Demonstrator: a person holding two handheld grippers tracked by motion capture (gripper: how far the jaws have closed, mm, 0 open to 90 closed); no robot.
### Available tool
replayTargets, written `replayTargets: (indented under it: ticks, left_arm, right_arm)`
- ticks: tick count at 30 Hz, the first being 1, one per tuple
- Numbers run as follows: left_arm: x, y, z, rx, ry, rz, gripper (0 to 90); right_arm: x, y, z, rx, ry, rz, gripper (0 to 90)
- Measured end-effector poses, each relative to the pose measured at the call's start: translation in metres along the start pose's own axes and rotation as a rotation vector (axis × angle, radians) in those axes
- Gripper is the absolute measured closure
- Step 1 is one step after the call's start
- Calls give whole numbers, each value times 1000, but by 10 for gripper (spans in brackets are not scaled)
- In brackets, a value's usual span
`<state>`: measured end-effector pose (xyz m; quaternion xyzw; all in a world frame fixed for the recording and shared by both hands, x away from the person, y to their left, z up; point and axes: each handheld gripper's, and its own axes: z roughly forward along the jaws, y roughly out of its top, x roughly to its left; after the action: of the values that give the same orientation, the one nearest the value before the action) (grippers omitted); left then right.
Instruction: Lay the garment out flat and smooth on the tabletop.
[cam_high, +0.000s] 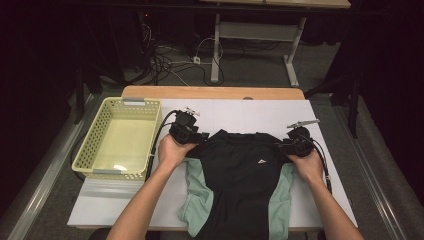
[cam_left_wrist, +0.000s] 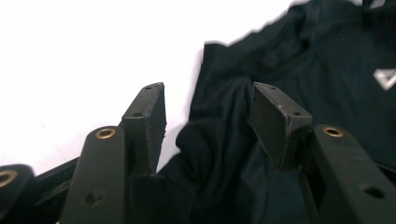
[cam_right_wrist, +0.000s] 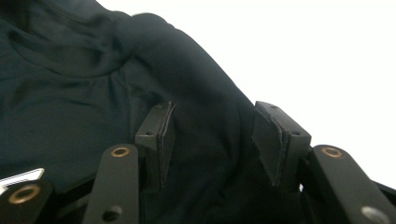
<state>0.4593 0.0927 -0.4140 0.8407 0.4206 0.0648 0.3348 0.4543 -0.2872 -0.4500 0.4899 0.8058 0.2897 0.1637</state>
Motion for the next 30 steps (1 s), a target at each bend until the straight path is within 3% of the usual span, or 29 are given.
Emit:
replayTargets:
  ticks: [4, 8, 12, 14, 17, 20, 22, 25, 30]
  left_arm:
    - [1, -2, 20, 83, -26, 9, 430]
    - [4, -3, 38, 122, -54, -6, 424]
    - [9, -6, 48, 164, -51, -22, 440]
    - [7, -7, 48, 176, -34, 10, 493]
    - [6, -7, 47, 208, -61, 14, 680]
    - [5, -7, 46, 239, -82, 23, 829]
    - [2, -7, 44, 230, -60, 37, 842]
    - [2, -4, 33, 175, -37, 34, 845]
    - [13, 5, 11, 103, 13, 12, 847]
  right_arm:
    - [-1, -1, 7, 17, -6, 15, 487]
    - [-1, 0, 9, 20, -16, 4, 476]
    - [-3, 3, 11, 27, -20, 6, 464]
    - [-2, 5, 13, 37, -21, -2, 458]
    - [3, 8, 16, 47, -22, -33, 519]
    - [11, 11, 16, 65, 0, -74, 746]
    - [16, 15, 16, 100, 15, -107, 879]
    - [24, 21, 16, 125, -15, -160, 893]
    - [25, 33, 11, 63, -30, -152, 895]
